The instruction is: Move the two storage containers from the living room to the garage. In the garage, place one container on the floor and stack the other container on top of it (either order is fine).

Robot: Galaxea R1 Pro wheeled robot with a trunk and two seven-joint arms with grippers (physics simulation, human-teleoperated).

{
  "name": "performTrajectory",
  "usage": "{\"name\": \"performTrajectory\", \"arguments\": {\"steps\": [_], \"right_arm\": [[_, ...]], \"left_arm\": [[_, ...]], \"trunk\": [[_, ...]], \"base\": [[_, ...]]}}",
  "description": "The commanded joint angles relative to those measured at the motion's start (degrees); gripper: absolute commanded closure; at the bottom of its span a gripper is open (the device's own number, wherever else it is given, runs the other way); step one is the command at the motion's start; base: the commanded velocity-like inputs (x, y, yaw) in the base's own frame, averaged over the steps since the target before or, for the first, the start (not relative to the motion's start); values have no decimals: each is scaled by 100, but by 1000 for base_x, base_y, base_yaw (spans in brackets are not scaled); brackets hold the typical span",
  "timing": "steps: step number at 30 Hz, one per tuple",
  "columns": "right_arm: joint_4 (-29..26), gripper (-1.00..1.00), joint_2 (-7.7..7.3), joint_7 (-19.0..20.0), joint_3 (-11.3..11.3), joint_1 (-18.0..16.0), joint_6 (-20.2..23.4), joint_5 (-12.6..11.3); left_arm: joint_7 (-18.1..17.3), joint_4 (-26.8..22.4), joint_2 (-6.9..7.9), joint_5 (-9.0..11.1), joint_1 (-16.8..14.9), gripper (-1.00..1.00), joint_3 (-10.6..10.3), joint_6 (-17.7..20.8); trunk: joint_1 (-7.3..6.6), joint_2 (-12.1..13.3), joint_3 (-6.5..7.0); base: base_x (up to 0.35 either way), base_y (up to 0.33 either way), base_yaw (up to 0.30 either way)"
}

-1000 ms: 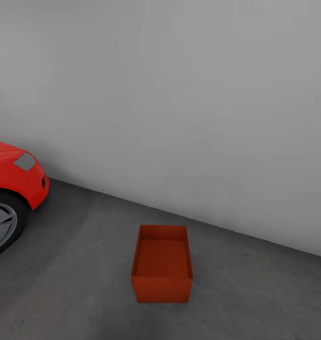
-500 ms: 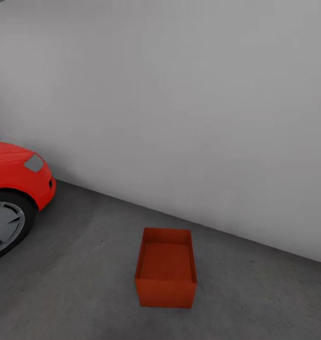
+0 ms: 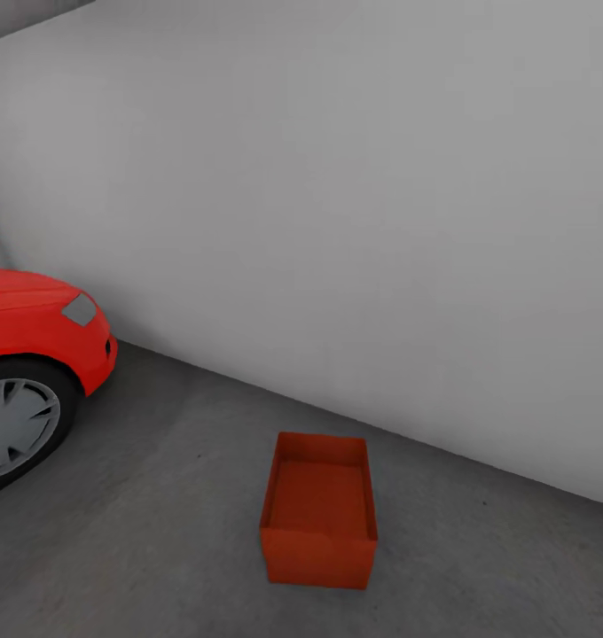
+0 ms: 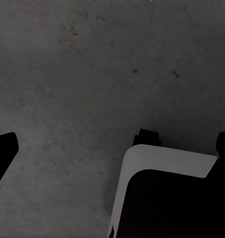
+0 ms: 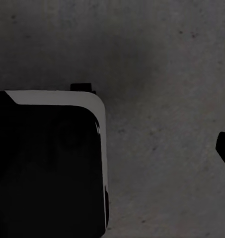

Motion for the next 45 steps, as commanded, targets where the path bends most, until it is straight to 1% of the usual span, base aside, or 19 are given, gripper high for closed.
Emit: {"name": "performTrajectory", "arguments": {"steps": [1, 14, 20, 30, 36, 45], "right_arm": [[18, -100, -4, -2, 41, -6, -35, -66], [11, -100, -13, 8, 28, -7, -4, -36], [10, -100, -11, 110, 43, -8, -26, -1], [10, -100, -25, 151, 54, -8, -10, 15], [10, -100, -30, 154, 24, -8, -8, -47], [11, -100, -31, 156, 15, -8, -19, -63]], "left_arm": [[15, -1, 0, 50, -2, -100, -48, -9], [15, -1, 0, 50, -2, -100, -48, -9], [15, -1, 0, 50, -2, -100, -48, -9], [15, -1, 0, 50, -2, -100, -48, -9], [15, -1, 0, 50, -2, -100, -48, -9], [20, 0, -16, 71, -2, -100, -43, 7]], "trunk": [[1, -5, 3], [1, -5, 122], [1, -5, 176], [1, -5, 268], [1, -5, 323], [1, -5, 405]], "base": [[0, 0, 90], [0, 0, 94], [0, 0, 94], [0, 0, 94], [0, 0, 80], [0, 0, 13]]}}
